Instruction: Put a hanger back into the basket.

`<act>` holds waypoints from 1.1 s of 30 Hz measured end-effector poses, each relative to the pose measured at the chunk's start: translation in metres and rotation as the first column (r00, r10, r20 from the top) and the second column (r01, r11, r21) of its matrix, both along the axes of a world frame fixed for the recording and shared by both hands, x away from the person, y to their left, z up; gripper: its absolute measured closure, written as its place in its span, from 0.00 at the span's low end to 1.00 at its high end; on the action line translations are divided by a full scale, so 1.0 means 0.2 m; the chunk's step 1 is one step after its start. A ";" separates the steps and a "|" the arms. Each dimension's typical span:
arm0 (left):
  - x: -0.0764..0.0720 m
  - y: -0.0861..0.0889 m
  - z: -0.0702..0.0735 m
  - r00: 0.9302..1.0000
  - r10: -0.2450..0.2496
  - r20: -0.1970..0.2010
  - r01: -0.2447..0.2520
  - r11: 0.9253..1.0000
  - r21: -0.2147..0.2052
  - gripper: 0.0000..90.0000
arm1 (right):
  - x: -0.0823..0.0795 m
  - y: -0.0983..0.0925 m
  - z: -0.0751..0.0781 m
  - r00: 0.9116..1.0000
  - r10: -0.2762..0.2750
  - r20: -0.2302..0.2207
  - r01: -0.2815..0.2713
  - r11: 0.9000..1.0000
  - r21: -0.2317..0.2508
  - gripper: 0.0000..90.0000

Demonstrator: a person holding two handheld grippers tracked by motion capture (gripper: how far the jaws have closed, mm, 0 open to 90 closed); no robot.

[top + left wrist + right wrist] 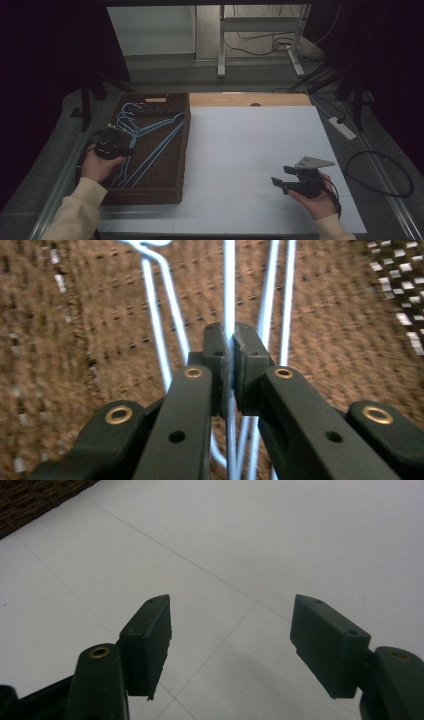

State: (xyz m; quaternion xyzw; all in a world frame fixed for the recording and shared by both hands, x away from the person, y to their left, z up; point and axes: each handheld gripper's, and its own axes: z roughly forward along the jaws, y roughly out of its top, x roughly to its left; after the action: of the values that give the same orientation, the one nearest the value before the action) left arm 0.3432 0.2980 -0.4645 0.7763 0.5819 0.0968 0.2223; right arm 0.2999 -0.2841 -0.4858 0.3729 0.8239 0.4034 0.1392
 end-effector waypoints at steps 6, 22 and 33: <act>0.03 0.00 -0.02 1.000 0.016 0.000 -0.016 0.999 0.051 0.83 | 0.00 0.01 0.00 1.000 0.015 -0.004 -0.015 1.000 -0.012 0.37; -0.13 -0.04 0.15 0.966 -0.077 0.245 0.099 0.992 -0.078 0.39 | -0.02 0.02 0.00 1.000 0.014 0.005 -0.014 1.000 -0.020 0.36; -0.36 -0.15 0.23 0.897 -0.150 0.416 0.218 0.968 -0.121 0.39 | -0.04 -0.01 0.02 1.000 0.008 0.026 -0.008 1.000 0.010 0.36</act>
State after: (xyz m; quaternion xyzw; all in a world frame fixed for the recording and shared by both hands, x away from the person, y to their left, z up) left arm 0.2717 0.2675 -0.4187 0.7702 0.4531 0.1846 0.4091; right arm 0.2926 -0.2851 -0.4819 0.3648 0.8216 0.4129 0.1465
